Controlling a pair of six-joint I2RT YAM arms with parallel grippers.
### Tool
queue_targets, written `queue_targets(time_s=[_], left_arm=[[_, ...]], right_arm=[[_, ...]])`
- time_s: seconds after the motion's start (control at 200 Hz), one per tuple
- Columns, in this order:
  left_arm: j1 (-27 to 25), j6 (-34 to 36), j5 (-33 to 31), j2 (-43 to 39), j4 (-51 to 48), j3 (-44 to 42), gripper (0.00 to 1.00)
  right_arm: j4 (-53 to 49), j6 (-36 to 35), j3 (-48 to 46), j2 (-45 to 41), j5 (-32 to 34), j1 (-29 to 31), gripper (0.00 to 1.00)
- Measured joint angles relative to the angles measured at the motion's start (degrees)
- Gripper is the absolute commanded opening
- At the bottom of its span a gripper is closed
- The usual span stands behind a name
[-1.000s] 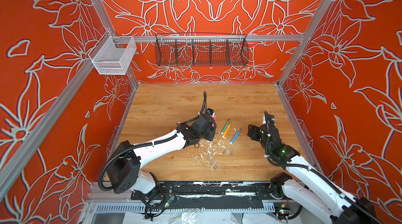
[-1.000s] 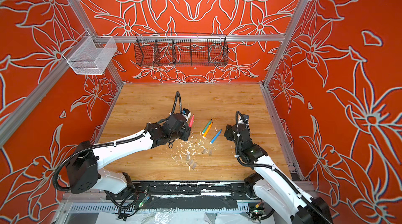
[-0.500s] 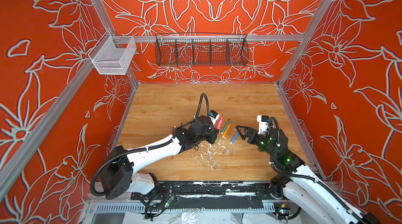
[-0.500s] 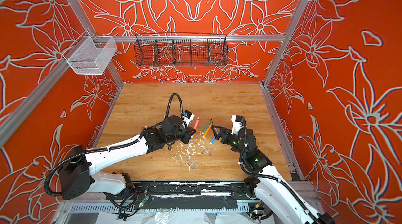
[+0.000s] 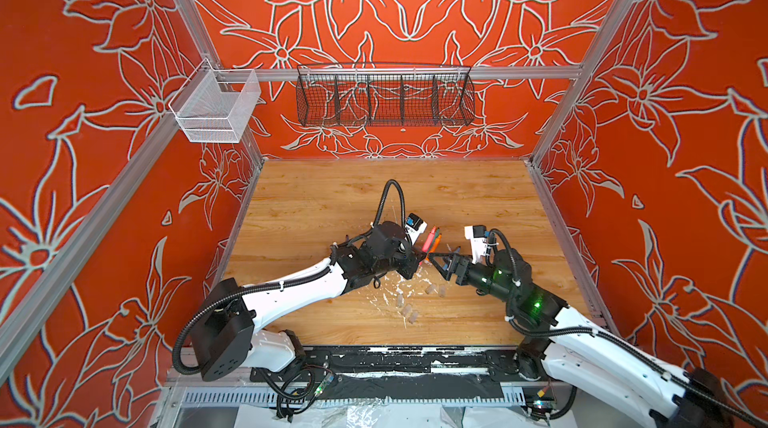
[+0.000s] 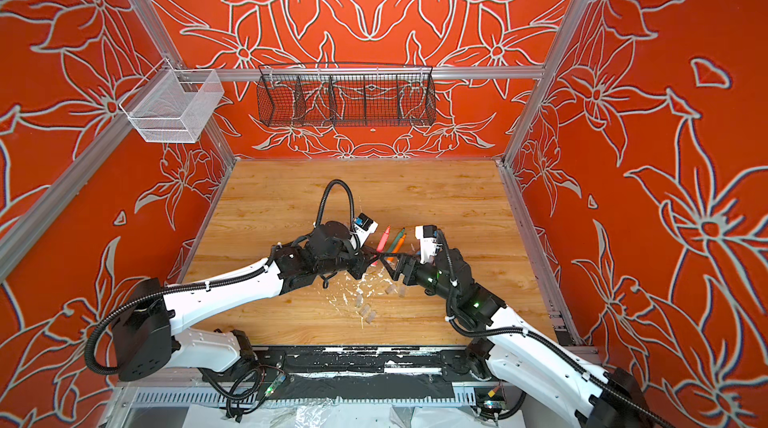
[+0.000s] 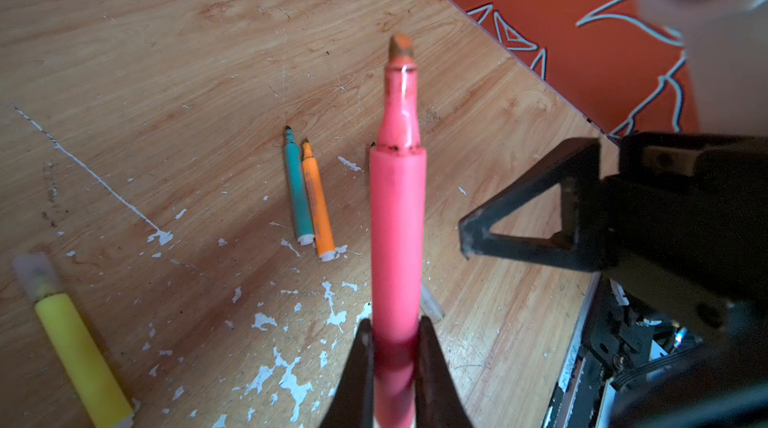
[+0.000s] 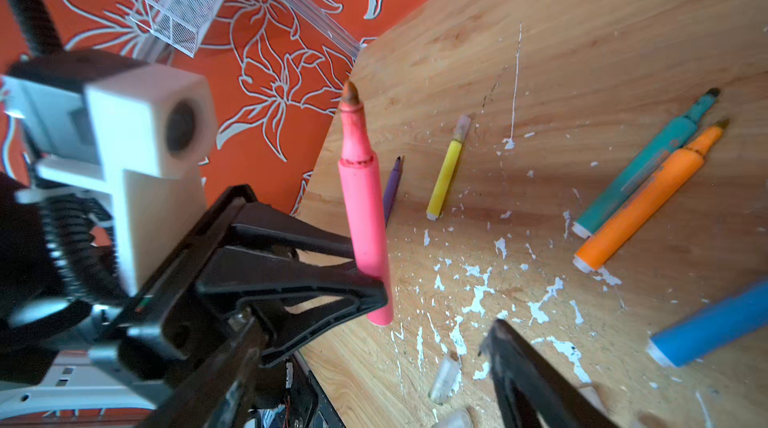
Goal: Insert the pens into the pen caps
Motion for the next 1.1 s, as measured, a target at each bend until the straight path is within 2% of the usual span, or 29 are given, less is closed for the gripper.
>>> queue_targets(time_s=[0.15, 0.49, 0.676, 1.001, 1.101], left_arm=[[0.0, 0.2, 1.0, 0.0, 0.6, -0.3, 0.0], [-0.3, 1.3, 4.5, 0.0, 2.1, -1.4, 0.0], [-2.2, 2.9, 5.5, 0.0, 2.8, -1.5, 0.0], [-3.7, 5.2, 5.7, 1.6, 2.4, -1.5, 0.0], [-3.8, 5.6, 5.6, 1.5, 2.5, -1.4, 0.0]], right_arm=[[1.2, 0.2, 0.3, 3.1, 0.2, 0.5, 0.75], [2.4, 0.1, 1.1, 3.8, 1.9, 0.6, 0.73], [2.4, 0.0, 1.1, 3.5, 3.7, 0.6, 0.59], [2.3, -0.6, 1.2, 3.2, 5.3, 0.6, 0.41], [2.2, -1.3, 1.2, 2.5, 5.8, 0.6, 0.33]])
